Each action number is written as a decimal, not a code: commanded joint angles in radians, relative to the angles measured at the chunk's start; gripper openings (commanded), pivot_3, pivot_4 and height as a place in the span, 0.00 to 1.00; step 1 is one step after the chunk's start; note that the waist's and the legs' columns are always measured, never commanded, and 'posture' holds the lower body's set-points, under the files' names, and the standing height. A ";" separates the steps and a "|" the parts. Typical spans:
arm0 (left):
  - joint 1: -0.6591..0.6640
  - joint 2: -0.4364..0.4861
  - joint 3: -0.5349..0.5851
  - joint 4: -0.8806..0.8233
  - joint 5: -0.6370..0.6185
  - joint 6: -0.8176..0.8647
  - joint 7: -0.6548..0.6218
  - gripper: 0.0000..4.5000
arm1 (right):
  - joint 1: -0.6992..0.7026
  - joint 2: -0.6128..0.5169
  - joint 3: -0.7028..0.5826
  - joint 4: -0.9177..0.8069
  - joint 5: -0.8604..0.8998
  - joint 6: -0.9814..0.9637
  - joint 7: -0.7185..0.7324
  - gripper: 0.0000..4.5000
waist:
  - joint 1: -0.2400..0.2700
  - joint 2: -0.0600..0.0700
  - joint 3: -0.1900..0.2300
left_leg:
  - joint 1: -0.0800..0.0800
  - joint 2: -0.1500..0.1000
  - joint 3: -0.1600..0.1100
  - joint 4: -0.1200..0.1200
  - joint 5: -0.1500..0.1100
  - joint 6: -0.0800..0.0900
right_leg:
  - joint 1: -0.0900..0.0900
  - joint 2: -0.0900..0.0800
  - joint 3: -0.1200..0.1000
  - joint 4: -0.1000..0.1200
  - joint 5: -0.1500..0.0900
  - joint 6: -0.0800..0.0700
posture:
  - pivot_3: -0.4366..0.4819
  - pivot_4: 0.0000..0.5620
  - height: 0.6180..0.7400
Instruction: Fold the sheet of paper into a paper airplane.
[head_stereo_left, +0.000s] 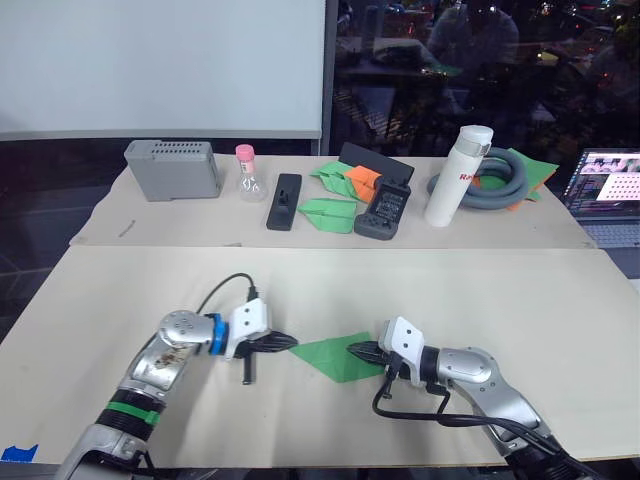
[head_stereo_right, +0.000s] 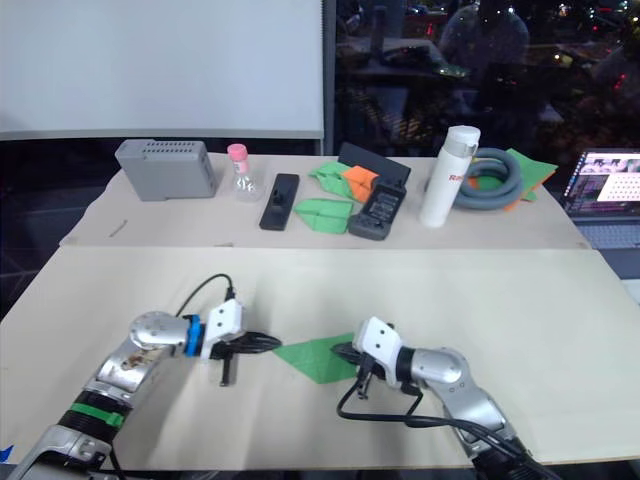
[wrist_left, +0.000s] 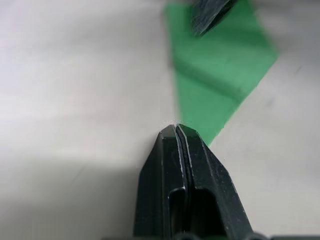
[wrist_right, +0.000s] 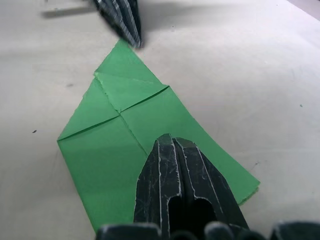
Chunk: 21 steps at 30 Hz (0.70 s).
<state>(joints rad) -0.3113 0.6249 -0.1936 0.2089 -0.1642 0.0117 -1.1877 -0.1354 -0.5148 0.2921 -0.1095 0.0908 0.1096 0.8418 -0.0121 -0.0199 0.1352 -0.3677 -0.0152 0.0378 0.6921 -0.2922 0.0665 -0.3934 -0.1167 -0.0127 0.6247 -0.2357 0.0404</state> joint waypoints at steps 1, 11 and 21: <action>0.049 -0.001 0.032 -0.034 -0.039 0.064 0.022 0.00 | 0.020 -0.005 0.012 0.035 -0.017 0.024 0.003 0.01 | -0.001 0.000 0.000 | 0.000 0.000 0.000 0.000 0.000 0.000 | 0.000 -0.003 0.000 0.000 0.000 0.000 | 0.48 0.27 1.00; 0.063 -0.074 -0.034 -0.356 -0.200 0.319 0.015 0.00 | 0.033 0.006 0.027 0.018 -0.020 0.037 0.005 0.01 | 0.001 -0.001 0.001 | -0.009 -0.001 0.000 0.000 0.000 -0.001 | -0.009 -0.007 0.001 0.001 0.000 0.000 | 0.48 0.27 1.00; 0.072 -0.100 -0.066 -0.210 -0.106 0.213 0.059 0.00 | 0.065 0.002 0.014 -0.018 -0.014 0.049 -0.012 0.01 | 0.002 -0.001 0.001 | -0.014 -0.002 0.000 0.000 0.000 -0.001 | -0.010 -0.003 0.000 0.001 0.000 0.000 | 0.48 0.27 1.00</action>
<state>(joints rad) -0.2367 0.5238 -0.2806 -0.0144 -0.2827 0.2587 -1.1424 -0.0989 -0.4996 0.2844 -0.1454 0.0917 0.1166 0.8226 -0.0097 -0.0210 0.1360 -0.3817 -0.0174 0.0377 0.6923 -0.2919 0.0652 -0.4038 -0.1201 -0.0131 0.6251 -0.2356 0.0402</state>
